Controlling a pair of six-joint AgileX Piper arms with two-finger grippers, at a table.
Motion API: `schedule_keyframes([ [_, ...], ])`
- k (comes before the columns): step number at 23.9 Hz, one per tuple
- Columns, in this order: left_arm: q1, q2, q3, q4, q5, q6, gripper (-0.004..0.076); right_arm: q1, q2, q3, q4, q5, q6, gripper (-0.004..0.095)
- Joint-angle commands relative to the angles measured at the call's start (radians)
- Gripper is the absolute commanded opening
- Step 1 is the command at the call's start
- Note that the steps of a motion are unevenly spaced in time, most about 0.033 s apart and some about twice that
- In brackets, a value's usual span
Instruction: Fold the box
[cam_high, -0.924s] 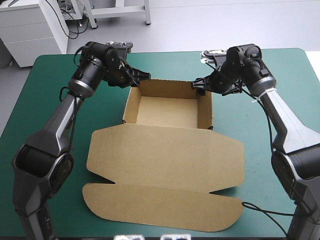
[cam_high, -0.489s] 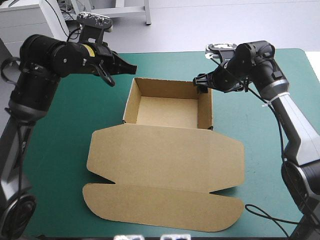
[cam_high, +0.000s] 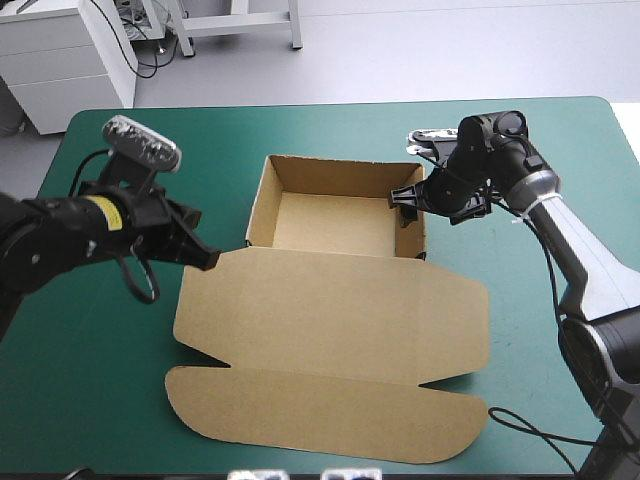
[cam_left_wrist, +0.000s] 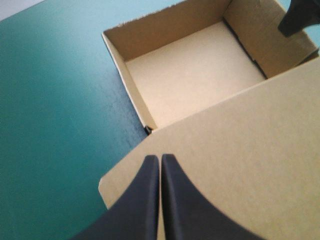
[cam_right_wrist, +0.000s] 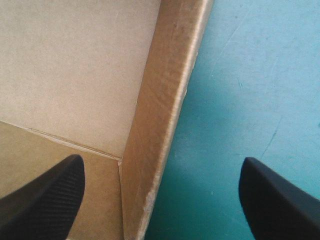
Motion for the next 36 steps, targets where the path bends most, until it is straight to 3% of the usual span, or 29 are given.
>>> schedule_keyframes([
  [1,-0.007,-0.151,0.152,0.001,-0.117,-0.002,-0.0008,-0.006,-0.029,-0.022,0.004,-0.026,-0.011,0.0764],
  [6,-0.007,-0.454,0.532,0.012,-0.279,0.003,-0.0008,-0.006,0.023,-0.02,0.022,-0.007,-0.017,0.0756],
  [9,-0.007,-0.645,0.717,0.012,-0.365,0.003,-0.0008,-0.006,0.051,-0.02,0.061,-0.007,-0.026,0.0696],
  [14,-0.007,-0.842,0.911,0.012,-0.476,-0.027,-0.0008,-0.006,0.079,-0.02,0.068,0.005,-0.026,0.0633],
  [18,-0.007,-0.914,0.998,0.0,-0.481,-0.027,-0.0008,-0.006,0.103,-0.02,0.101,0.005,-0.047,0.0546],
  [22,-0.007,-0.931,1.044,0.0,-0.506,-0.027,-0.0008,-0.006,0.122,-0.02,0.106,0.005,-0.053,0.0346],
  [25,-0.007,-0.931,1.062,-0.004,-0.501,-0.027,-0.0008,-0.006,0.122,-0.027,0.102,0.005,-0.075,-0.0016],
  [36,-0.007,-0.931,1.062,-0.003,-0.503,-0.027,-0.0008,-0.038,0.061,-0.172,0.078,0.005,-0.107,-0.0019],
])
